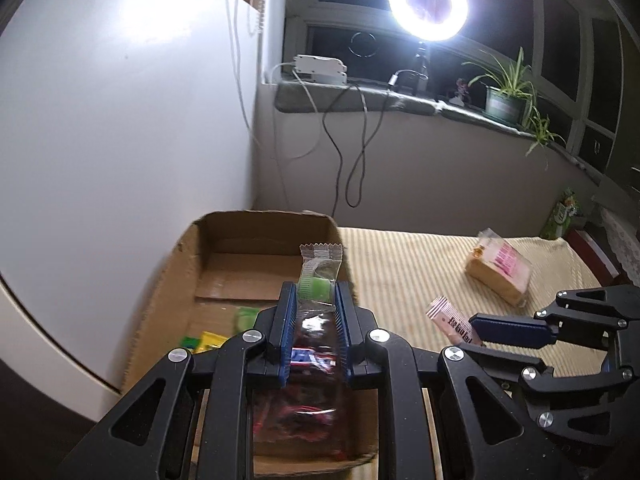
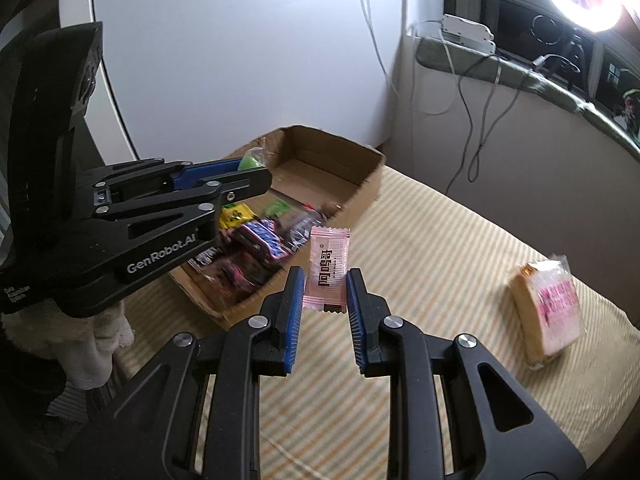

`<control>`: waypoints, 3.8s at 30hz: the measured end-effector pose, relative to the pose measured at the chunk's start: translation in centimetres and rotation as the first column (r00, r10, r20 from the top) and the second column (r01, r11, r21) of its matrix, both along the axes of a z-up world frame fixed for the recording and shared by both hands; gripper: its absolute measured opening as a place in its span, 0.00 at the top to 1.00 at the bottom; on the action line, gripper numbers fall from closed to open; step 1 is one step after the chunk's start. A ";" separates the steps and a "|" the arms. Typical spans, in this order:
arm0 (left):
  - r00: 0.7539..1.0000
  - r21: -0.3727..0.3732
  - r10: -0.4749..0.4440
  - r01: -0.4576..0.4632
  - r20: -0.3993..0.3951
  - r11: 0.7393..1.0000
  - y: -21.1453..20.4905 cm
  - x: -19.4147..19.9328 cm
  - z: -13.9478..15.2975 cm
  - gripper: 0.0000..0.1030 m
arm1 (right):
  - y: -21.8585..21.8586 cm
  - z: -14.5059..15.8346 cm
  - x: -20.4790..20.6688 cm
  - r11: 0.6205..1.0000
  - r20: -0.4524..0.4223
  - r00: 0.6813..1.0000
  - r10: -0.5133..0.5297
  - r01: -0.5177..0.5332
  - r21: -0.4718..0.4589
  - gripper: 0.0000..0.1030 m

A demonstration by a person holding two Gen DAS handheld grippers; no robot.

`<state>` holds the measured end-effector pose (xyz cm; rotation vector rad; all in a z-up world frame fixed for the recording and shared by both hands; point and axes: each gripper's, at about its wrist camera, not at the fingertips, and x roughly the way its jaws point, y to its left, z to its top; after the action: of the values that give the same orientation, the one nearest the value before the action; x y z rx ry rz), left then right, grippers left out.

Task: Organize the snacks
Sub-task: 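Carry the green candy and pink candy over the cardboard box, then open the left tool to drop the green candy while the right tool drops the pink candy, then move both open tools toward the bagged toast bread loaf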

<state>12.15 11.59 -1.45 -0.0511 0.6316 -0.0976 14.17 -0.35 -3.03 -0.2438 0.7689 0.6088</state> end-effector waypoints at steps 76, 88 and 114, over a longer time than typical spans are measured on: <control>0.998 0.023 0.044 -0.045 0.050 0.999 -2.5 -0.2 1.3 0.36 | -4.7 2.3 -0.7 0.989 0.140 0.980 -0.143 0.145 -0.008 0.11; 0.999 0.010 -0.037 0.037 0.006 0.999 -8.3 1.0 -0.3 0.36 | -11.3 1.4 1.3 0.970 0.126 0.963 -0.239 0.242 -0.007 0.11; 0.969 -0.154 -0.220 0.201 -0.116 0.967 -16.8 5.8 -5.4 0.36 | -22.4 -3.6 12.0 0.971 -0.099 0.968 -0.229 0.234 0.043 0.11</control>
<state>17.96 -5.26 -6.81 -0.1277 0.7606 -0.3479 26.14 -22.74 -6.67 -0.0732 0.8557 0.4209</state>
